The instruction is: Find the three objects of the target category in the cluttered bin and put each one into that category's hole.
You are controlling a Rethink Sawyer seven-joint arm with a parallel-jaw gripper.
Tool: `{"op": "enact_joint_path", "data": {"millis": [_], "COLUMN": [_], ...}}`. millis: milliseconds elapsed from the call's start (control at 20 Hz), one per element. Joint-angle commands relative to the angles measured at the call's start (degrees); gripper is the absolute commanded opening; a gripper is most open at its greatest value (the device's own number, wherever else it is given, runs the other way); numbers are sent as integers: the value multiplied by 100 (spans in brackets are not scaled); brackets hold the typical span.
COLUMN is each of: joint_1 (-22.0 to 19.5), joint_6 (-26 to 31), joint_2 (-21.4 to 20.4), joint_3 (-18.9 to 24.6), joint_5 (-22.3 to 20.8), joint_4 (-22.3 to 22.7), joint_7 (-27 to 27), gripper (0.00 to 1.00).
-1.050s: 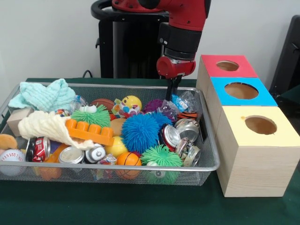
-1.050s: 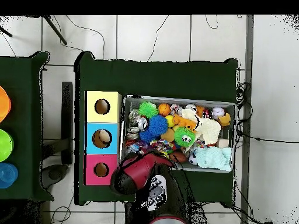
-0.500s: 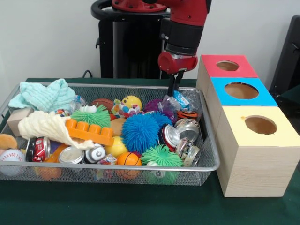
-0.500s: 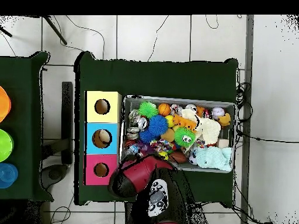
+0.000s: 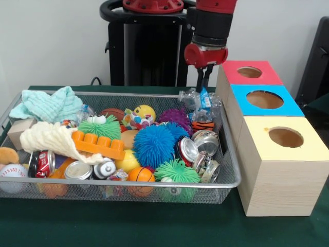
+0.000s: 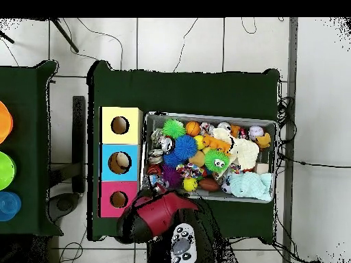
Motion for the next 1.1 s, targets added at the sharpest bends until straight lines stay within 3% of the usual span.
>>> {"op": "enact_joint_path", "data": {"millis": [50,350,1100], "joint_1": [-100,-304,-1227], "joint_6": [641,822,1432], "joint_2": [-398,-804,-1887], "joint_3": [719,848,1672], "joint_5": [353,398,666], "joint_4": [534,842,1624], "joint_7": [448,208,-452], "gripper": [0,0,0]}}
